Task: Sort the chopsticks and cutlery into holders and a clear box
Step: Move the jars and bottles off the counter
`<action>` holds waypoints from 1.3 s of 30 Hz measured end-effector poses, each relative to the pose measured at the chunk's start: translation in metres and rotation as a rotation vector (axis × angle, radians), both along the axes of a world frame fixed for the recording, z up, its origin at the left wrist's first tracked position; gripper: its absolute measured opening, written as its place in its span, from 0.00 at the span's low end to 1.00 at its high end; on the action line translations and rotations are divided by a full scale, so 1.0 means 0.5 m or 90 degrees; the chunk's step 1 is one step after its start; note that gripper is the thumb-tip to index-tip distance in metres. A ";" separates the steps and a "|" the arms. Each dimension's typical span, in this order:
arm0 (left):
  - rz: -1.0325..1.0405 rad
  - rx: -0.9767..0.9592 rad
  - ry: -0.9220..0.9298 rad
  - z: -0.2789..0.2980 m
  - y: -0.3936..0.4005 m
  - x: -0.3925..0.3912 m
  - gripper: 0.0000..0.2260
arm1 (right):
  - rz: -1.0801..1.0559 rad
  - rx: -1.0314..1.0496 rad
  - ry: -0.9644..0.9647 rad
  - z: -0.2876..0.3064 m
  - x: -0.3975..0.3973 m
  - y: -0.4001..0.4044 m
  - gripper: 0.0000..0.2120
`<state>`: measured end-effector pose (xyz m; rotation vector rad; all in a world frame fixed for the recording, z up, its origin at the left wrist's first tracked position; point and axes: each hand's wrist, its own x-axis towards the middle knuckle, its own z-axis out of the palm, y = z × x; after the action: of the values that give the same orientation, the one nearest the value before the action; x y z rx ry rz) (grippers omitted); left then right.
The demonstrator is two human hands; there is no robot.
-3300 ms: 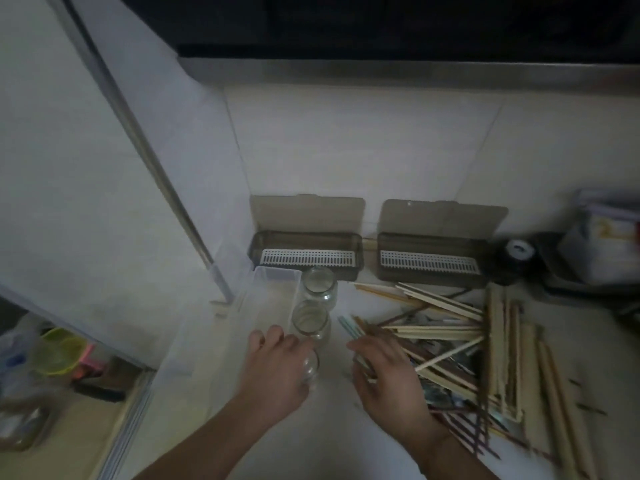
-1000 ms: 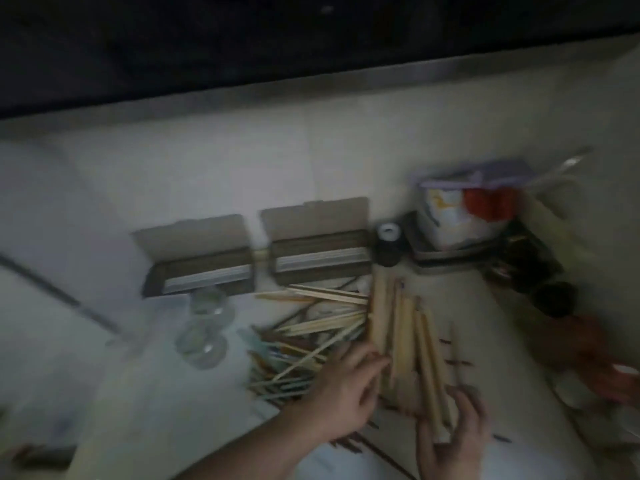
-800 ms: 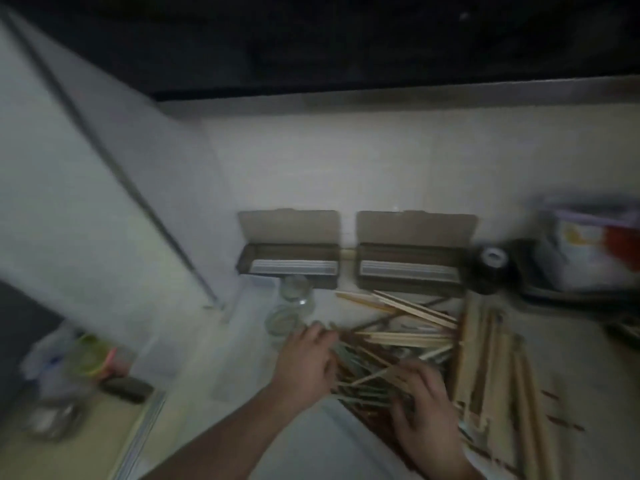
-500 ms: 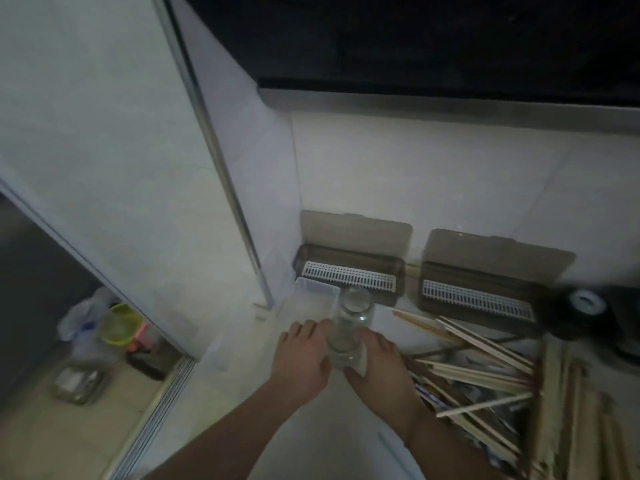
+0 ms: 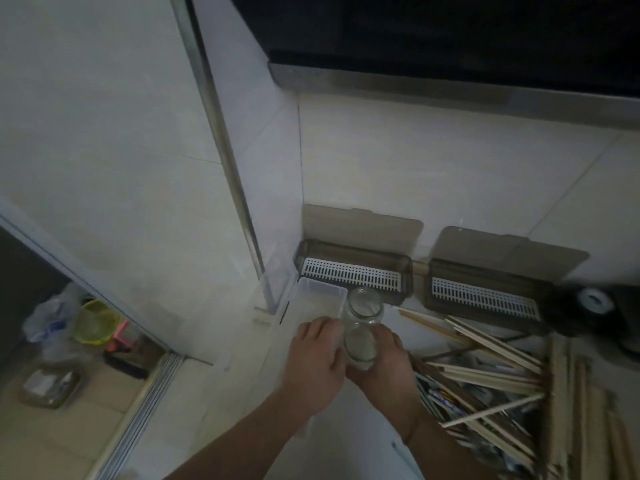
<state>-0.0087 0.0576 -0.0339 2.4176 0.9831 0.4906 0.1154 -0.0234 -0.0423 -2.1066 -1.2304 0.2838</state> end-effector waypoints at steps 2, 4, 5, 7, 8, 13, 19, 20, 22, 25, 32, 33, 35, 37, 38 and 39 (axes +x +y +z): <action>0.005 -0.060 -0.120 0.007 -0.013 0.016 0.17 | -0.028 0.060 0.062 0.018 0.013 -0.021 0.29; 0.023 -0.178 -0.226 0.018 -0.032 0.041 0.17 | -0.048 0.081 0.115 0.044 0.031 -0.045 0.31; 0.043 -0.243 -0.260 0.031 -0.045 0.060 0.17 | -0.062 0.088 0.130 0.054 0.041 -0.059 0.33; 0.092 -0.418 -0.306 0.049 -0.075 0.103 0.12 | -0.102 0.108 0.142 0.080 0.063 -0.093 0.38; 0.107 -0.515 -0.332 0.054 -0.092 0.127 0.07 | -0.123 0.120 0.138 0.092 0.074 -0.111 0.39; 0.028 -0.616 -0.267 0.074 -0.176 0.234 0.06 | -0.197 0.120 0.111 0.118 0.150 -0.224 0.36; -0.127 -0.692 -0.155 0.066 -0.304 0.386 0.17 | -0.334 0.075 0.152 0.099 0.276 -0.391 0.36; -0.158 -0.676 -0.124 0.064 -0.324 0.414 0.22 | -0.359 0.074 0.146 0.094 0.301 -0.417 0.35; -0.225 -0.627 -0.070 0.052 -0.361 0.471 0.25 | -0.414 0.075 0.129 0.088 0.348 -0.466 0.33; -0.326 -0.511 0.047 0.059 -0.424 0.549 0.23 | -0.515 0.109 0.137 0.076 0.423 -0.533 0.29; -0.550 -0.158 0.337 0.012 -0.537 0.632 0.32 | -0.669 0.125 0.166 0.028 0.591 -0.615 0.37; -0.573 -0.132 0.360 -0.002 -0.543 0.640 0.33 | -0.672 0.118 0.194 0.022 0.608 -0.618 0.37; -0.593 -0.103 0.366 -0.011 -0.554 0.665 0.35 | -0.671 0.097 0.220 0.006 0.635 -0.624 0.37; -0.577 -0.131 0.339 -0.008 -0.565 0.705 0.38 | -0.657 0.077 0.229 -0.010 0.654 -0.632 0.36; -0.565 -0.161 0.327 -0.006 -0.568 0.726 0.39 | -0.656 0.067 0.236 -0.020 0.663 -0.635 0.36; -0.560 -0.172 0.321 -0.007 -0.569 0.746 0.39 | -0.653 0.065 0.244 -0.028 0.672 -0.638 0.36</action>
<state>0.3641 -0.2268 -0.0375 2.4493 0.0556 -0.5417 0.4513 -0.3424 -0.0562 -2.1681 0.1161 0.1299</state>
